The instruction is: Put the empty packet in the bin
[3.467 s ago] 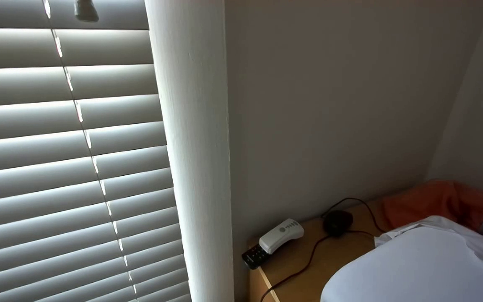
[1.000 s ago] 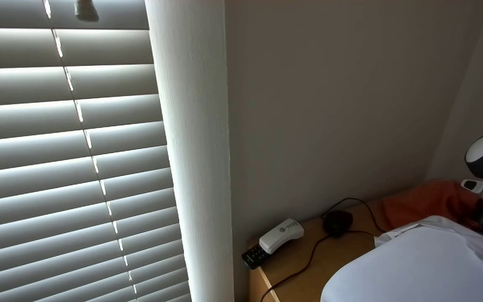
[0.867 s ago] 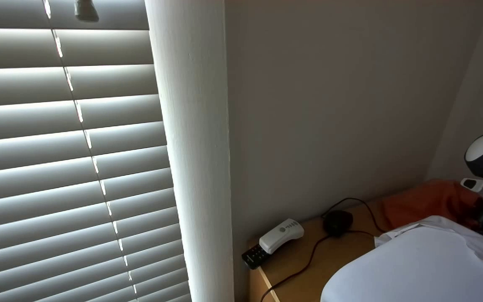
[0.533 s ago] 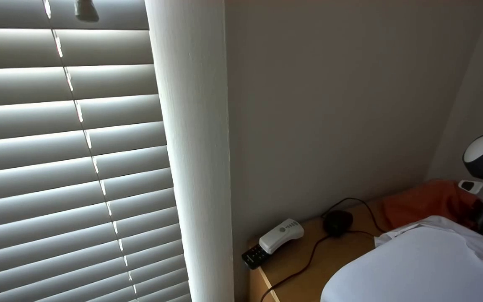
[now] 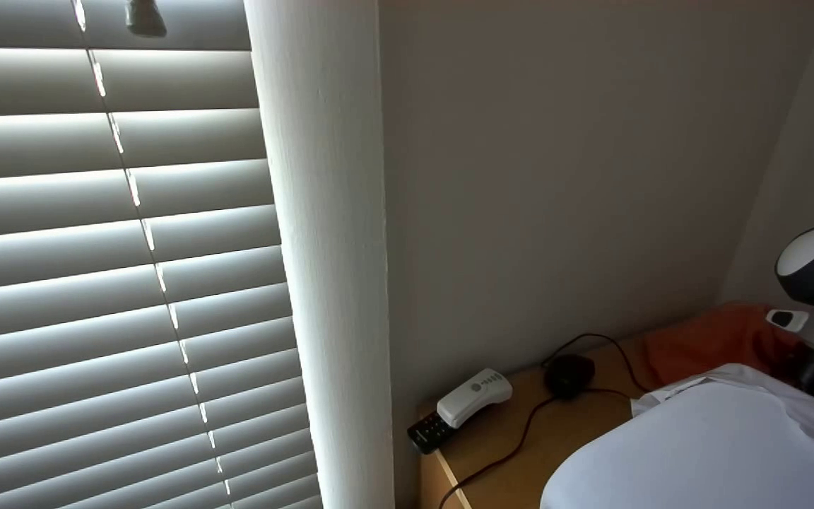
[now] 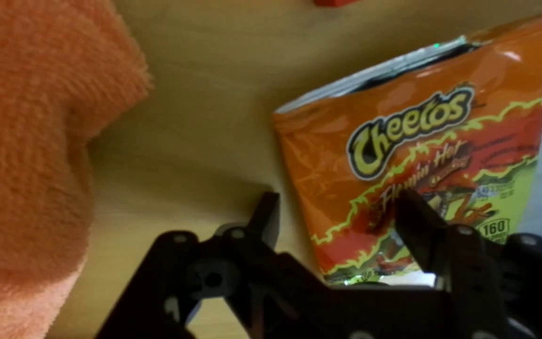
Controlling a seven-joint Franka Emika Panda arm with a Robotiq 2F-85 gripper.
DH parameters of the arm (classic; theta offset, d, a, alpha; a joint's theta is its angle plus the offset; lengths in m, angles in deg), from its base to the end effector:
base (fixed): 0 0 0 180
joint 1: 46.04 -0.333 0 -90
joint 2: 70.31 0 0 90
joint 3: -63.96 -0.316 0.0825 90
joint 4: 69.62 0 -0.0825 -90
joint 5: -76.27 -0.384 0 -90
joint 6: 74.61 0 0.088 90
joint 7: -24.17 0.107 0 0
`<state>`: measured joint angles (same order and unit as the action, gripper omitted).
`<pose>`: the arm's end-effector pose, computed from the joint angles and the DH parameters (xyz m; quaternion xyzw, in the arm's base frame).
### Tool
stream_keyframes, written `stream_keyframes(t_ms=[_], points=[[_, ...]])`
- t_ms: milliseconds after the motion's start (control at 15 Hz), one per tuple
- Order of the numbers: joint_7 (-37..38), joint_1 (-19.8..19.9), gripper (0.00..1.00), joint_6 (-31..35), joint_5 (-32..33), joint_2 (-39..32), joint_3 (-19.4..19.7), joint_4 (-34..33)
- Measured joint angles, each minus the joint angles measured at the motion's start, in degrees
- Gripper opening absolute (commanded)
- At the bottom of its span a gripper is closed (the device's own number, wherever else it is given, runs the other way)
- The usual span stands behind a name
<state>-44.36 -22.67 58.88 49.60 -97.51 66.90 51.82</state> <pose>0.4931 -0.2362 0.1662 -0.9660 -0.1820 -0.0127 0.1832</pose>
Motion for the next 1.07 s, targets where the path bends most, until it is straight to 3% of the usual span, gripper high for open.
stream_keyframes(t_ms=[267,533,1067], points=[[0.0,0.0,0.02,-1.6,0.0,-0.1,0.1,0.0],[0.0,0.6,0.0,-7.9,0.1,-0.1,0.6,-1.1],[-0.5,4.4,0.0,-36.4,-0.6,0.0,3.6,-8.2]])
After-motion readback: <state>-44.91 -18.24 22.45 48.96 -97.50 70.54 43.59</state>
